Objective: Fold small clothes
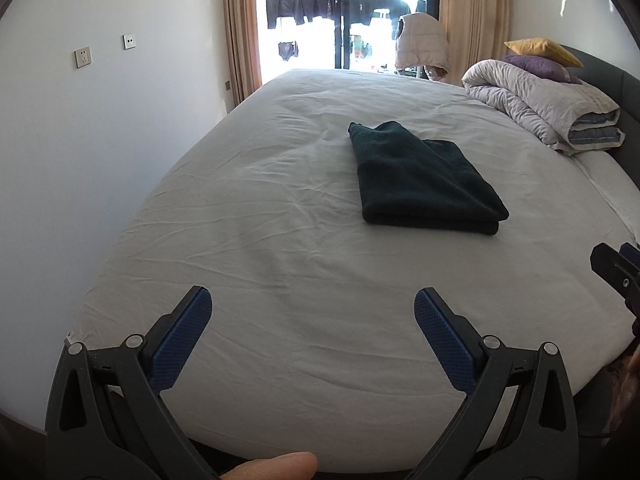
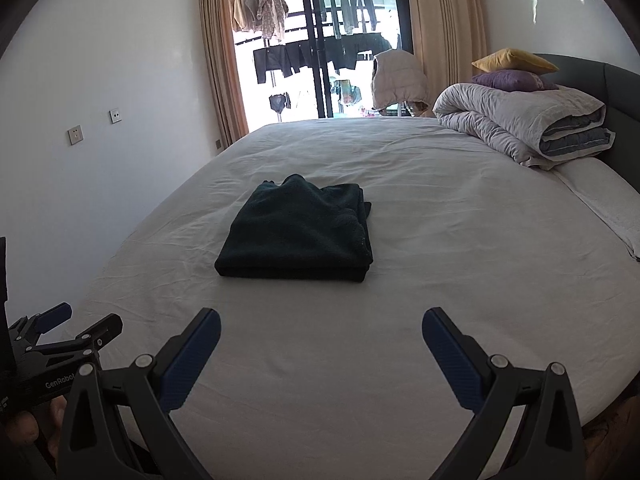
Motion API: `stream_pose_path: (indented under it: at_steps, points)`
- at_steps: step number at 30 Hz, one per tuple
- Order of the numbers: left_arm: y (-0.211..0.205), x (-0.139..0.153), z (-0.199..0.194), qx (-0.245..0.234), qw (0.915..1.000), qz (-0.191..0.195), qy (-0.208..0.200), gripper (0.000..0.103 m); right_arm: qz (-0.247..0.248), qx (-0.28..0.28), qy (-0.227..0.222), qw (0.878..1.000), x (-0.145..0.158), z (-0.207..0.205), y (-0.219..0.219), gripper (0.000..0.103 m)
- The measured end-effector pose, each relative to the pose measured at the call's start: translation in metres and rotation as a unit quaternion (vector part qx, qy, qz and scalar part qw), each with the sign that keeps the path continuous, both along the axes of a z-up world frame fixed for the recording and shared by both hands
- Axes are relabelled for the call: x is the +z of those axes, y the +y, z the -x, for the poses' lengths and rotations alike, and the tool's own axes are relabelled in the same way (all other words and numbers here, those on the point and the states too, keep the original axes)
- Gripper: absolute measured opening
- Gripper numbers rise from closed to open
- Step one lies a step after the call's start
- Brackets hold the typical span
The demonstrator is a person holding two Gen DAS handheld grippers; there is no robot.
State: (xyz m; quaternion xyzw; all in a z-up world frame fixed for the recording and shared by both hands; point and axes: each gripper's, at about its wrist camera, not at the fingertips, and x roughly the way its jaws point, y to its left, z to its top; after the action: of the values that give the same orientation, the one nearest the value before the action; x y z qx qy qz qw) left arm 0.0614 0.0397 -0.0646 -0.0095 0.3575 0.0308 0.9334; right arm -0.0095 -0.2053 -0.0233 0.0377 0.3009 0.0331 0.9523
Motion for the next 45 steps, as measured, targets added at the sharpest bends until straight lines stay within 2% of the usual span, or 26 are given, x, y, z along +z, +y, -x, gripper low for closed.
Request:
stream_pose_path:
  at_steps: [18,45]
  points:
    - [-0.006,-0.003,-0.001,0.000,1.0000,-0.002,0.005,0.103,0.001,0.009,0.029,1.000,-0.012,-0.006,0.007,0.103]
    - [-0.009,-0.008,0.000,0.002,1.0000,-0.001,0.008,0.103,-0.004,0.007,0.038,0.999,-0.016,-0.006,0.008,0.103]
